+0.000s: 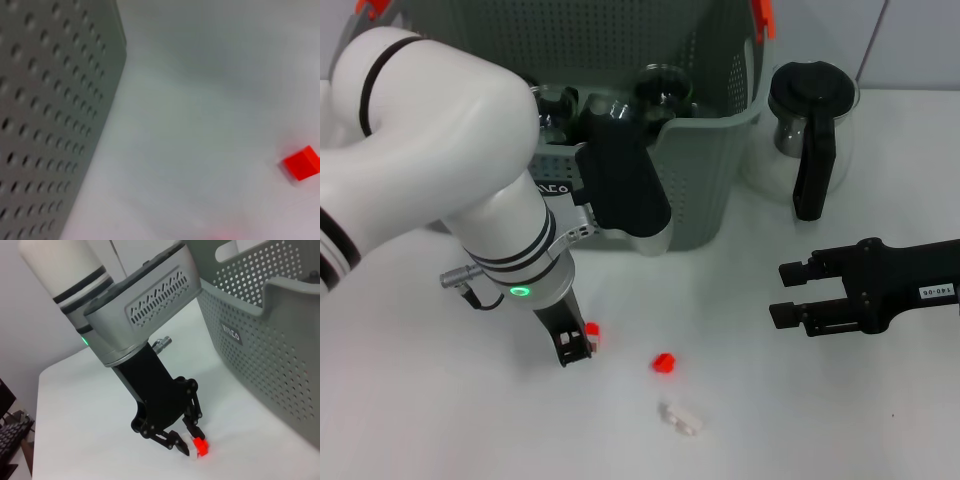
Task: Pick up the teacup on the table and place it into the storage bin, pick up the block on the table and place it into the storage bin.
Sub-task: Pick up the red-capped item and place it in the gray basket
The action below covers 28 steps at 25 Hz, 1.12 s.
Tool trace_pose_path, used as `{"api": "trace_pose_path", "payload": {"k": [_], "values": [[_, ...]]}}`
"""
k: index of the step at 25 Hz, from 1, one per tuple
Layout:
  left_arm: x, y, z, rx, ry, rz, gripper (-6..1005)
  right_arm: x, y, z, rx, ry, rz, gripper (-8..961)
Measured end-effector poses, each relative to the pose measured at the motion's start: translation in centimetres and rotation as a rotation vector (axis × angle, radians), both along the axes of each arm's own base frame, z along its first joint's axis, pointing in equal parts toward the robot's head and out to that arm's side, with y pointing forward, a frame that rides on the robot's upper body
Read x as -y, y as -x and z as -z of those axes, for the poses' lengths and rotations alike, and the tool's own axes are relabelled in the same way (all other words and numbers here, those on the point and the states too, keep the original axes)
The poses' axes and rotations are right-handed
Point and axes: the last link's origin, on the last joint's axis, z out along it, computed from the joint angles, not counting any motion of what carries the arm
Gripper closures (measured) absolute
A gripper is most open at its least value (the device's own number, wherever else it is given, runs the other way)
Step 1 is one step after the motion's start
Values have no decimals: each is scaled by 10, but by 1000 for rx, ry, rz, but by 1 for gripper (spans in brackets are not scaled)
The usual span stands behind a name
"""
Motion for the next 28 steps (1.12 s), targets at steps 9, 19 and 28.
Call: {"api": "trace_pose_path", "payload": {"k": [9, 19, 28], "values": [[2, -14, -11, 21, 3, 8, 769, -1, 1, -1, 1, -1, -3, 254], [5, -29, -69, 255, 98, -54, 771, -2, 1, -2, 2, -3, -5, 254], [2, -25, -150, 764, 128, -116, 774, -2, 2, -2, 0, -3, -8, 252]]}}
